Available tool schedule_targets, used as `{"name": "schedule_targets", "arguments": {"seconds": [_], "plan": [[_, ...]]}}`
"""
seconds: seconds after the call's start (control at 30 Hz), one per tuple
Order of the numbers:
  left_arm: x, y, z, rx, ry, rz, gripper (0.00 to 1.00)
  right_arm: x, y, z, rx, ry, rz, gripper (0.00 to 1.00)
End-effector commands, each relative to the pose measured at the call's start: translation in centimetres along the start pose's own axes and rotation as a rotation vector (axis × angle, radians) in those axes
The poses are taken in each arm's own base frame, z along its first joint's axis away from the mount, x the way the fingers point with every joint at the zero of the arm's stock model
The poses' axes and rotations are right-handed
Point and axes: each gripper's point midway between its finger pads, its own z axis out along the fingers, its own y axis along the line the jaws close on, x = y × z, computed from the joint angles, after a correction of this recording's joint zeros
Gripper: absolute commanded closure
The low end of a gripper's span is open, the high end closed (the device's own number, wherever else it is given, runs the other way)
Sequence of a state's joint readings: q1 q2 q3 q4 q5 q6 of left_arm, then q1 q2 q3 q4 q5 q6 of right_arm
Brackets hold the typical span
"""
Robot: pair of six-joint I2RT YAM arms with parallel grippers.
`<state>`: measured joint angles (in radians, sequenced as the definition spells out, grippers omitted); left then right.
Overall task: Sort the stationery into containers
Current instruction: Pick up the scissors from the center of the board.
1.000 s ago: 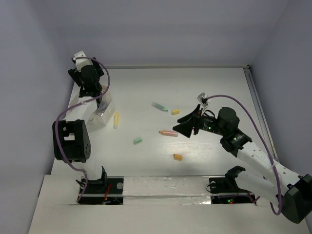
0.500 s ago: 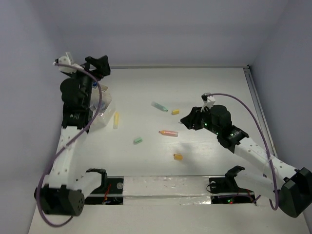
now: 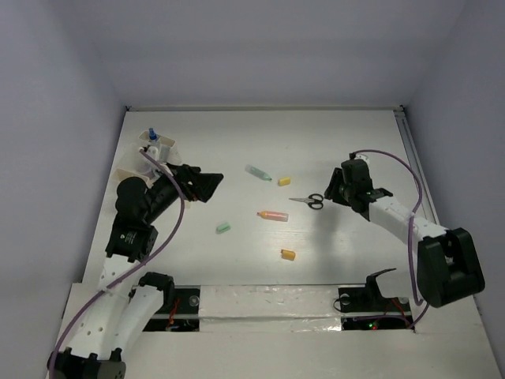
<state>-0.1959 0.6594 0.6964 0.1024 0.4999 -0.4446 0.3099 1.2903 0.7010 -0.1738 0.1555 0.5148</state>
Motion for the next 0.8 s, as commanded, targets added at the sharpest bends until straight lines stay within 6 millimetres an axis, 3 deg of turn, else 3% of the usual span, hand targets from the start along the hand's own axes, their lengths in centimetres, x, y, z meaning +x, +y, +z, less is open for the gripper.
{"name": "schedule_targets", "arguments": {"seconds": [0.0,0.13,0.47,0.77], "plan": [[1.7,-1.8,-0.5,0.078,0.045,0.081,0.01,-1.9,0.1,0.9,0.01,-0.006,0.061,0.52],[0.8,-2.4,-1.1,0.029,0.016,0.152,0.01,-1.0,0.2,2.2,0.028,0.066,0.046,0.55],[1.8,-4.2,-1.5,0.066,0.046,0.17,0.01,1.4,0.5,5.8,0.048,0.213,0.031,0.58],[1.5,-4.1,-1.7,0.056,0.035,0.173,0.01,1.7,-1.4,5.9,0.157,0.254,-0.039,0.73]]}}
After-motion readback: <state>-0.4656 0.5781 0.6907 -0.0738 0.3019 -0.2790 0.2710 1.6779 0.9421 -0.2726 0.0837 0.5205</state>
